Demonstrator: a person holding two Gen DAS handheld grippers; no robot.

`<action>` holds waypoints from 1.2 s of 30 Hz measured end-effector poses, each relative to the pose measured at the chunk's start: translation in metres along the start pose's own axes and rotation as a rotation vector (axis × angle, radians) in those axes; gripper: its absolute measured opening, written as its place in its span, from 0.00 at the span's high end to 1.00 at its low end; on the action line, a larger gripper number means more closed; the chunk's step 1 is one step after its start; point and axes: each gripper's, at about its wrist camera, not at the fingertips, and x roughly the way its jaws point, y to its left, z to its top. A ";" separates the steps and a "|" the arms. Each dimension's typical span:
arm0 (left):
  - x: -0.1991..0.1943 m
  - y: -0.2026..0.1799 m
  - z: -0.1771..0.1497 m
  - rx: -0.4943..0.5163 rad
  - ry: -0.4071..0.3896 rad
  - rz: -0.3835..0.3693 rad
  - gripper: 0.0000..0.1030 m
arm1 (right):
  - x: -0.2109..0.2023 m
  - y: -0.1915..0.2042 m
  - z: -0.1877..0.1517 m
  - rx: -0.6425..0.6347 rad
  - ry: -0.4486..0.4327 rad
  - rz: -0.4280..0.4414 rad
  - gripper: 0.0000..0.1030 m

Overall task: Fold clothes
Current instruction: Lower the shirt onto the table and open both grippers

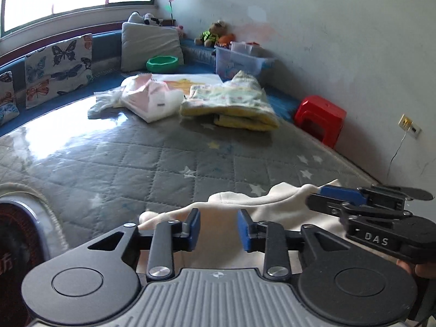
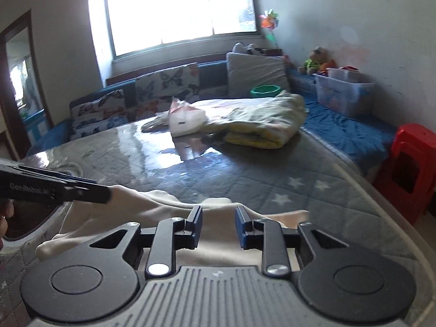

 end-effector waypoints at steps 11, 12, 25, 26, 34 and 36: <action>0.031 0.009 -0.001 -0.054 0.045 0.003 0.66 | 0.029 0.011 -0.003 -0.061 0.042 -0.025 0.52; 0.028 0.008 -0.001 -0.051 0.044 0.007 0.64 | 0.026 0.012 -0.003 -0.063 0.038 -0.023 0.52; -0.022 -0.020 -0.028 0.000 0.017 0.020 0.32 | -0.032 0.033 -0.023 -0.082 0.018 -0.044 0.23; -0.026 -0.022 -0.030 0.003 0.014 0.021 0.31 | -0.037 0.035 -0.025 -0.085 0.014 -0.046 0.20; -0.053 -0.031 -0.048 0.018 -0.011 0.038 0.16 | -0.060 0.045 -0.037 -0.098 0.007 -0.053 0.14; -0.058 -0.033 -0.051 0.024 -0.012 0.043 0.13 | -0.064 0.046 -0.040 -0.097 0.007 -0.054 0.11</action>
